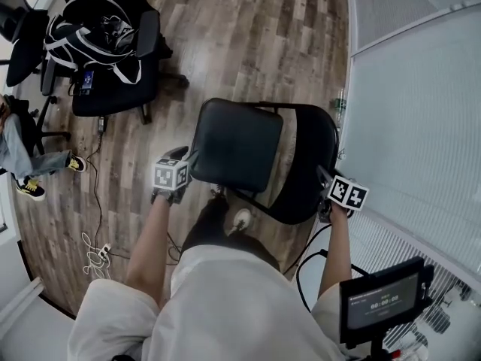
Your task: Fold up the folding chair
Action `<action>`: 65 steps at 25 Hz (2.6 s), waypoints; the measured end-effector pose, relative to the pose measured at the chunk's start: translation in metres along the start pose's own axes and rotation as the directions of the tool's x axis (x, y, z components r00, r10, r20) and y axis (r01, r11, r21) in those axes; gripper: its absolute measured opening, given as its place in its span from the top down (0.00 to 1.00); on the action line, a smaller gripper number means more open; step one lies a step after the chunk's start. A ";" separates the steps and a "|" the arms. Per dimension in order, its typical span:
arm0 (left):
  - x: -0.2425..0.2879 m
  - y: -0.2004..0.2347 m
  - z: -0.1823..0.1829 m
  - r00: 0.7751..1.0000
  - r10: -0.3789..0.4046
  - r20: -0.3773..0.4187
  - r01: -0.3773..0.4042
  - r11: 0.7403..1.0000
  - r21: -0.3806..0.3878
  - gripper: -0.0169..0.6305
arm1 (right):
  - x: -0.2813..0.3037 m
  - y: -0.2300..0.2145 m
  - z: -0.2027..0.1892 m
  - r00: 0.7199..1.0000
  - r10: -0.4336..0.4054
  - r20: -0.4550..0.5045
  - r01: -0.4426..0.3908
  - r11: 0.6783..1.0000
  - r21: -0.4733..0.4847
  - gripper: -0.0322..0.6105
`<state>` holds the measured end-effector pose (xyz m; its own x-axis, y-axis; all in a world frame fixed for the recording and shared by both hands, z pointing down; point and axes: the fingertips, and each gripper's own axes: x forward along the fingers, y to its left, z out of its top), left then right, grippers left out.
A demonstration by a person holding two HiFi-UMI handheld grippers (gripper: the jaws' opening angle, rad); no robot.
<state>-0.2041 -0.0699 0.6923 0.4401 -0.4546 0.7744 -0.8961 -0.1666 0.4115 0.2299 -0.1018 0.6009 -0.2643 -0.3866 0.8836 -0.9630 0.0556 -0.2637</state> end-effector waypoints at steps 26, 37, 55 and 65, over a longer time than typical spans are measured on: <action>0.111 0.068 -0.044 0.980 -0.170 -0.108 0.155 0.978 -0.138 0.60 | -0.003 0.001 -0.002 0.999 -0.050 -0.019 0.049 0.997 -0.051 0.68; 0.154 0.099 -0.083 0.980 -0.155 -0.129 0.123 0.966 -0.228 0.54 | -0.006 0.005 -0.004 0.999 -0.006 -0.051 0.003 0.999 -0.053 0.70; 0.192 0.108 -0.091 0.949 -0.307 -0.069 0.278 0.921 -0.271 0.52 | -0.007 0.023 -0.011 0.975 0.154 -0.159 -0.159 0.987 -0.019 0.79; 0.192 0.104 -0.089 0.897 -0.442 -0.011 0.395 0.812 -0.429 0.50 | -0.013 0.027 -0.006 0.971 0.165 -0.173 -0.171 0.985 -0.018 0.80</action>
<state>-0.2078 -0.0968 0.9263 0.7915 -0.3240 0.5183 -0.5293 0.0608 0.8463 0.2074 -0.0894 0.5846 -0.4245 -0.2067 0.8815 -0.9046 0.1375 -0.4035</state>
